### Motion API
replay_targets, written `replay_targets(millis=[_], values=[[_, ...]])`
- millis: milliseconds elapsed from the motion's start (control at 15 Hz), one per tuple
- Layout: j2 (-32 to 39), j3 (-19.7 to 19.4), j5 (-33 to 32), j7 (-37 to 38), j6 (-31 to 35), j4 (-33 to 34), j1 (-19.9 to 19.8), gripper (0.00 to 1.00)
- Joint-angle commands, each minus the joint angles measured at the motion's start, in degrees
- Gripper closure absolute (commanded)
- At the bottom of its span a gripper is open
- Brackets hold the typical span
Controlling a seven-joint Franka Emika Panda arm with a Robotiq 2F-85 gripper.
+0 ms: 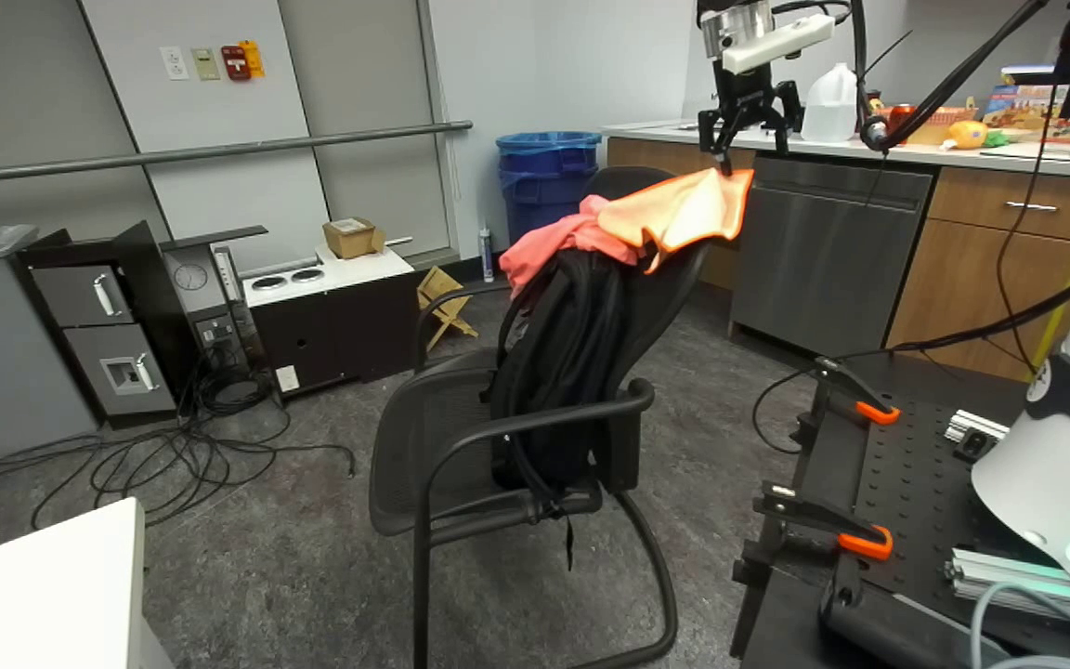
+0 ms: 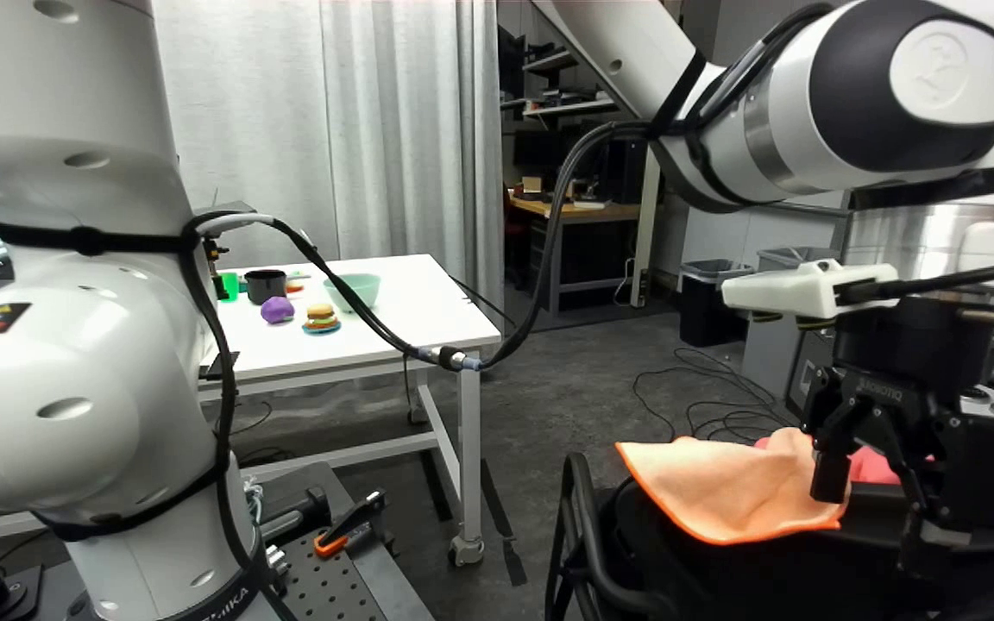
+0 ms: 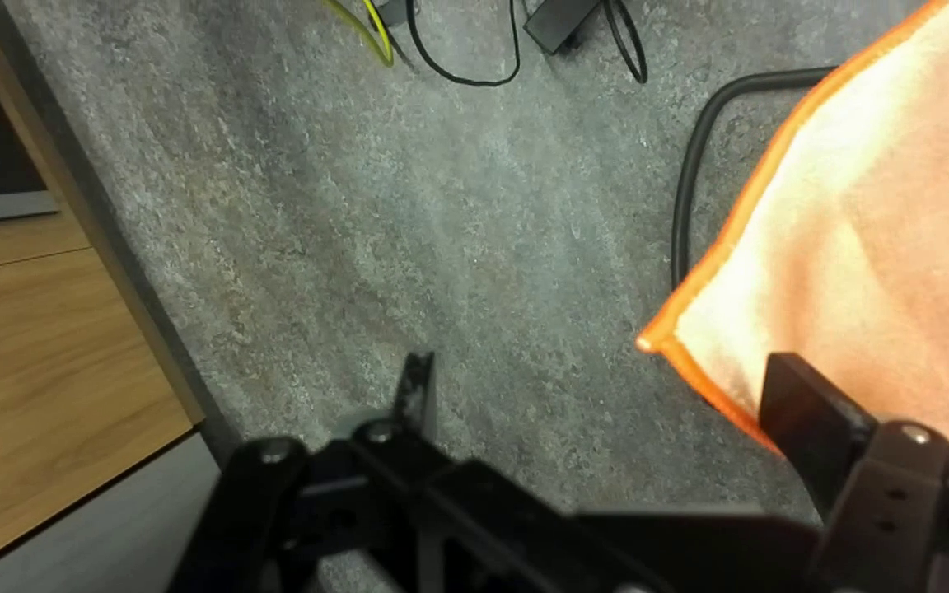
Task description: Hang the cloths on the back of the chair
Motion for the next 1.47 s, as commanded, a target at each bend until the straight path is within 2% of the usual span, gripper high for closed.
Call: replay_targets(millis=[0,733,1067,1400], values=[[3.3,-0.5,-1.0,0.5,-1.5,2.7,-0.4,0.0],[3.4,-2.6,-7.9,14.2,7.7,2.5,0.0,0.0],[1.0,-2.0,-5.9,11.9,9.2,1.4,-0.1,0.0],[-2.0,0.2,2.1,6.8,10.0,2.4,0.6,0.0]])
